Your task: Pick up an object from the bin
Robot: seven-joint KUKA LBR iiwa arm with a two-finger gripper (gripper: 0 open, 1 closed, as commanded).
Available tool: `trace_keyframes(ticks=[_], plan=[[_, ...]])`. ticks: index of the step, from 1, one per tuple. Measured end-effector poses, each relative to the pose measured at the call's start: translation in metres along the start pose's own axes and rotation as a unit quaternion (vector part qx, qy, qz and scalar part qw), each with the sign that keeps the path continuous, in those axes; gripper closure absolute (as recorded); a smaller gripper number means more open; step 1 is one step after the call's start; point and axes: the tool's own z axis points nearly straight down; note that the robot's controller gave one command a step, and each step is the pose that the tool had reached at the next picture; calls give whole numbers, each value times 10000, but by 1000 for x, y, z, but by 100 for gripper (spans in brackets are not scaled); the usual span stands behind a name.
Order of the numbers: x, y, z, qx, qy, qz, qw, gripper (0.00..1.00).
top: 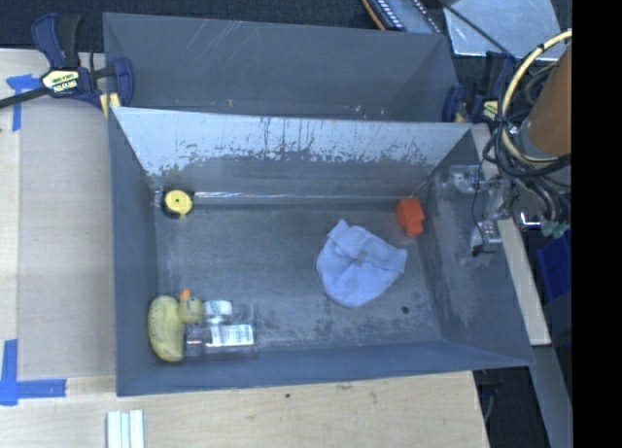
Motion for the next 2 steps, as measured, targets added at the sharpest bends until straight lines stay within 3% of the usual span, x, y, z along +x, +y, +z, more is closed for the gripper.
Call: trace_keyframes(ticks=[1, 2], plan=[[-2, 1, -5, 7, -43, -15, 10000, 0], [16, 56, 92, 3, -38, 186, 9998, 0]])
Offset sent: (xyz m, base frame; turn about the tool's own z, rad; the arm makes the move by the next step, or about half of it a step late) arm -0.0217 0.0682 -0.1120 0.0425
